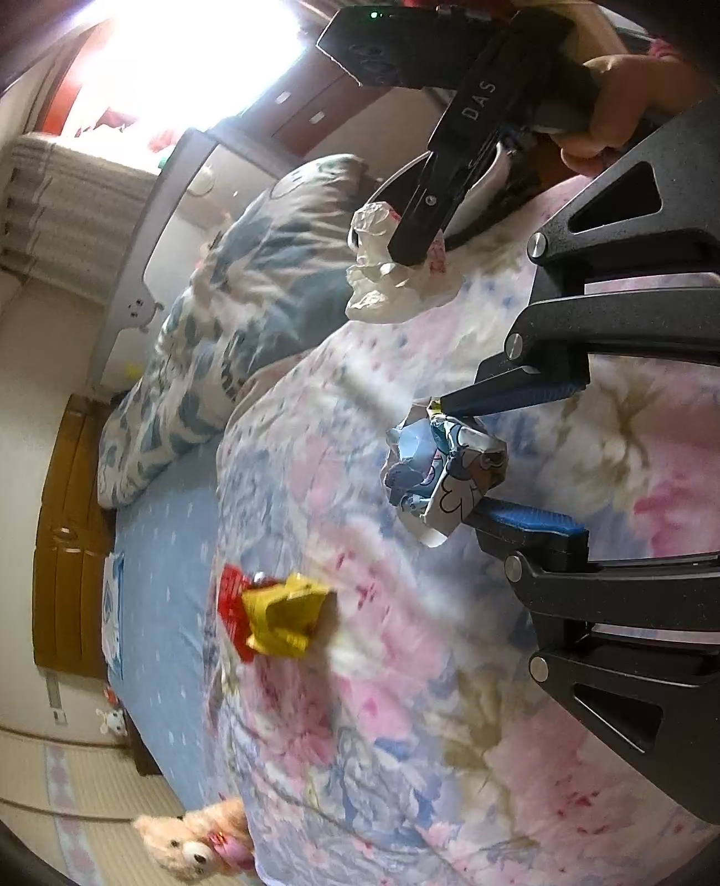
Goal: Collect trash
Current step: 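Carry both wrappers over the bin and open both tools to drop them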
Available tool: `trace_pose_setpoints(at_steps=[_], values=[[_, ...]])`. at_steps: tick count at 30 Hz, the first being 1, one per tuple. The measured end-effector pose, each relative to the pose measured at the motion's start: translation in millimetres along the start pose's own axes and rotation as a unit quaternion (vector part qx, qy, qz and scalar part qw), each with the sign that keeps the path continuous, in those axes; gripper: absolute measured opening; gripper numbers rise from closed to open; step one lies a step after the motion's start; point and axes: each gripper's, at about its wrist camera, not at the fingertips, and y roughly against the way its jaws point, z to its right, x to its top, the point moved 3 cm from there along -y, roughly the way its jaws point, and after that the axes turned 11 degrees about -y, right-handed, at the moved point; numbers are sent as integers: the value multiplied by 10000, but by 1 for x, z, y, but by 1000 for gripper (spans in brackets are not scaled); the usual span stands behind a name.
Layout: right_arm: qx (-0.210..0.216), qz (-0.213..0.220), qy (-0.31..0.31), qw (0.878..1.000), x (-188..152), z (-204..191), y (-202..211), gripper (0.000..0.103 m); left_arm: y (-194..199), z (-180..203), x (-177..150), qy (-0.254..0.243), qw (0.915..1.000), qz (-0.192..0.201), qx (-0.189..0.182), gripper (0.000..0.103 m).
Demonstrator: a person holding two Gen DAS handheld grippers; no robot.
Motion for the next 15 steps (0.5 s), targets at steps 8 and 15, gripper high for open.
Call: trace_pose_setpoints(at_steps=[8,15], values=[[-172,201,-191,9995,-4,28,33,44,-6,32,-3,-252,9994,-99,-223,29],[-303,370,-339,9983,-2,48,56,44,-9,57,-1,-462,9981,-136,-374,29]])
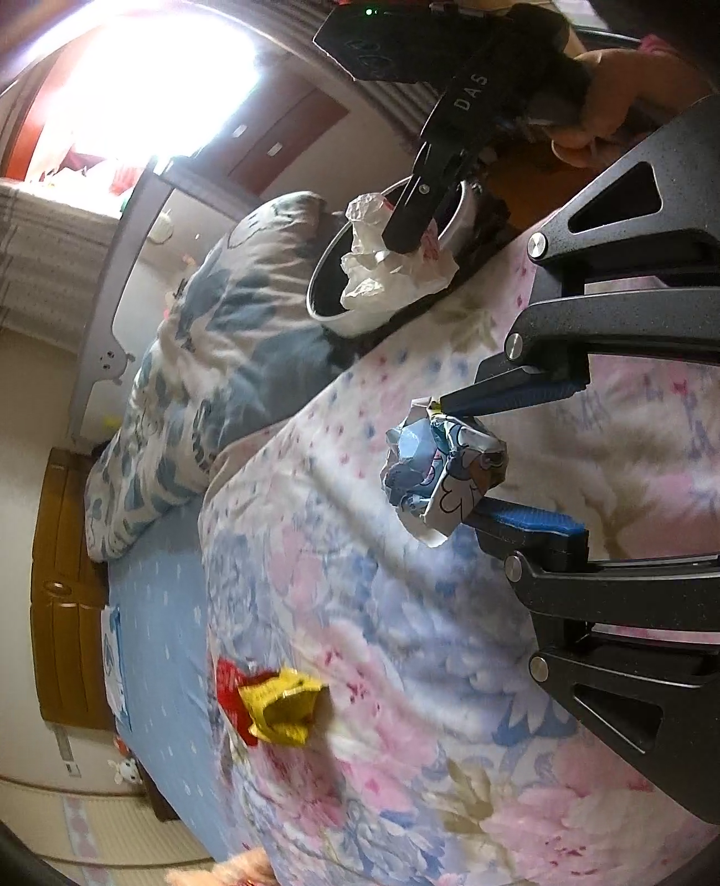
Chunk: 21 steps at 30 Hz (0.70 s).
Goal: Collect trash
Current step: 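Carry both wrappers over the bin and open both tools to drop them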
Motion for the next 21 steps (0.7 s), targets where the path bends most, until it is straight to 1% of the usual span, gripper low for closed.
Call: trace_pose_setpoints(at_steps=[13,21], values=[[-295,345,-232,9987,14,41,38,44,-10,42,16,-411,9989,2,-246,29],[-499,492,-333,9970,23,63,55,44,-15,72,29,-671,9969,44,-410,29]])
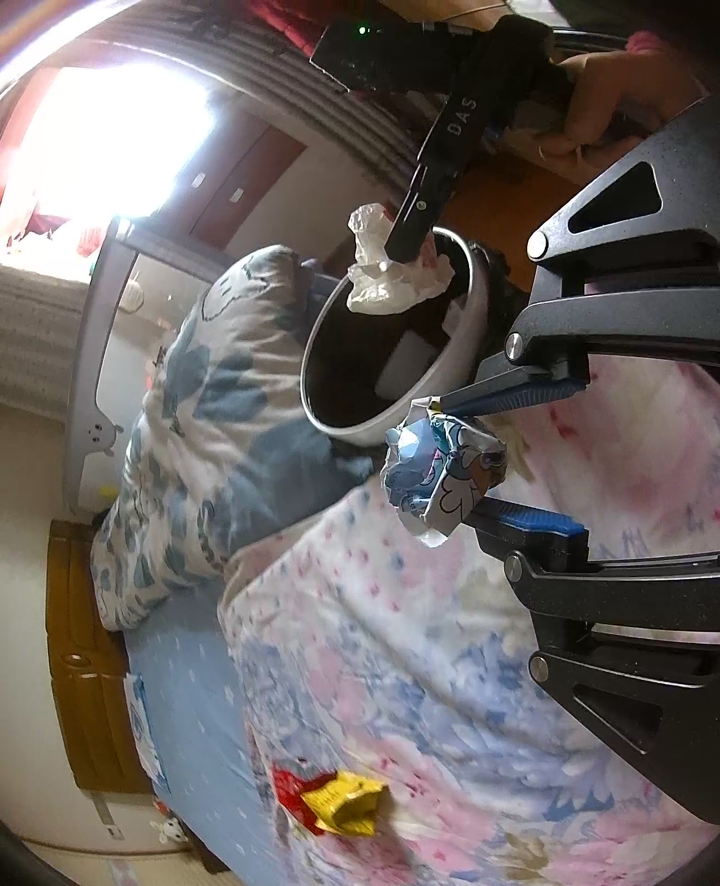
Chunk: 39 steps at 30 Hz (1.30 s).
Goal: Collect trash
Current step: 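Carry both wrappers over the bin and open both tools to drop them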
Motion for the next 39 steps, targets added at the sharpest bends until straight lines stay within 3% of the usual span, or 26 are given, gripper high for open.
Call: trace_pose_setpoints(at_steps=[24,39], values=[[-305,83,-132,9994,29,38,0,47,-38,47,38,-531,9982,-78,-272,29],[-427,-74,-130,9990,42,47,-19,48,-62,55,49,-660,9970,-223,-333,30]])
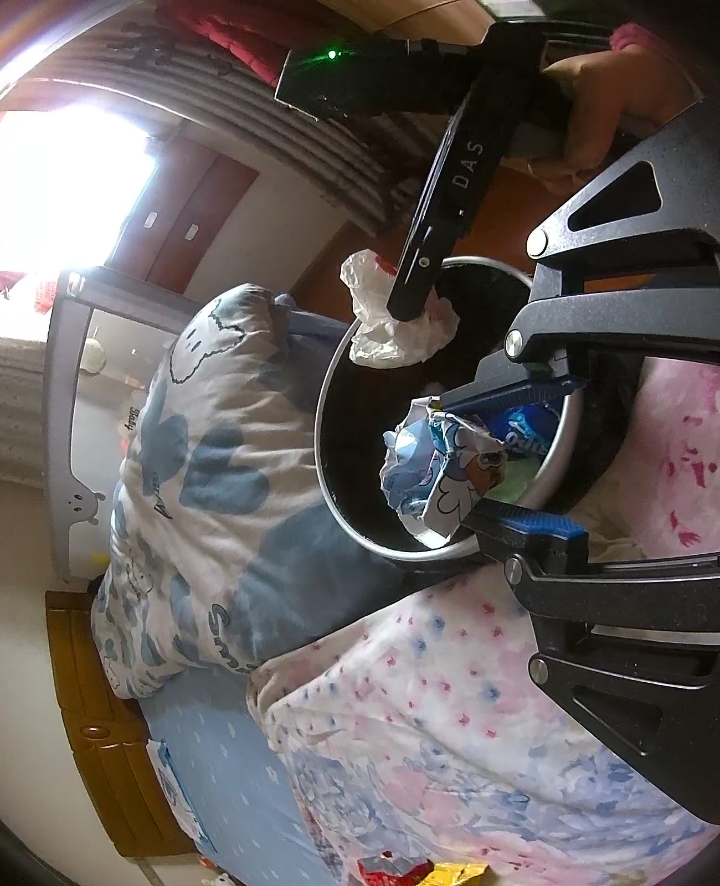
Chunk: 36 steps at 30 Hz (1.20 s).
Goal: Collect trash
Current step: 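Carry both wrappers over the bin and open both tools to drop them, then move both open tools back toward the yellow and red wrappers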
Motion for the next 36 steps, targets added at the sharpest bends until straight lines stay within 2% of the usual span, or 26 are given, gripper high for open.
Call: trace_pose_setpoints(at_steps=[7,9,11,13,14,23,25,36], values=[[-18,-14,17,10000,3,0,-3,48,-8,-2,2,-6,10000,-67,7,32],[-23,-26,18,10000,4,0,-4,49,-9,-1,1,-6,10000,-90,7,37],[-55,-33,-11,10000,5,1,-5,54,-10,-1,0,8,9999,-128,16,53],[-85,-28,-69,9999,7,3,-6,69,-9,-3,-2,44,9999,-110,40,65],[-86,-14,-91,9999,7,3,-5,71,-8,-4,-2,57,9999,-102,47,68],[-17,82,-61,9999,6,-8,4,73,8,-25,-24,365,9991,-120,176,70],[24,87,-21,10000,4,-15,4,77,13,-33,-32,465,9985,-124,248,70],[399,-149,316,9986,-28,-68,-7,82,46,-87,-74,1143,9912,-105,654,70]])
